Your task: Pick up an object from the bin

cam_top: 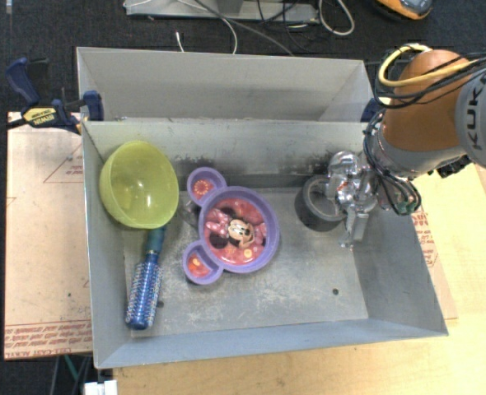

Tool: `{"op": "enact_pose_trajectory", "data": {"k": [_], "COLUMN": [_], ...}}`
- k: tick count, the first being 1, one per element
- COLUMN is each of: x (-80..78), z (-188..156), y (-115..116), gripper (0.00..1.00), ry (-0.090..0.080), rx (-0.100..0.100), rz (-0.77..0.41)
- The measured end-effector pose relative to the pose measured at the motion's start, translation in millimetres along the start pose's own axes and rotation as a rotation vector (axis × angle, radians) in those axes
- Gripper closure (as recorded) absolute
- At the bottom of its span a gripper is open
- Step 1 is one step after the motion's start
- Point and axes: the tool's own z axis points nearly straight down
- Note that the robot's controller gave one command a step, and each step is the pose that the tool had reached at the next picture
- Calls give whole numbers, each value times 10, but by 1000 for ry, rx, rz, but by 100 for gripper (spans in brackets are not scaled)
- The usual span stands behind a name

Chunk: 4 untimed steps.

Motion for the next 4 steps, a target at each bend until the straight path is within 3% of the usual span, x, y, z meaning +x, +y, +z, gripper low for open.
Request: {"op": "enact_pose_trajectory", "data": {"k": [1, 2, 3, 4], "x": [-16, -110, -77, -335], "z": [-51, 628, 548, 629], "y": [6, 65, 347, 77], "gripper": [0, 0, 0, 0], "ry": [-8, -12, -20, -15], "rx": [1, 0, 1, 0], "rz": [-3, 78, 165, 243]}}
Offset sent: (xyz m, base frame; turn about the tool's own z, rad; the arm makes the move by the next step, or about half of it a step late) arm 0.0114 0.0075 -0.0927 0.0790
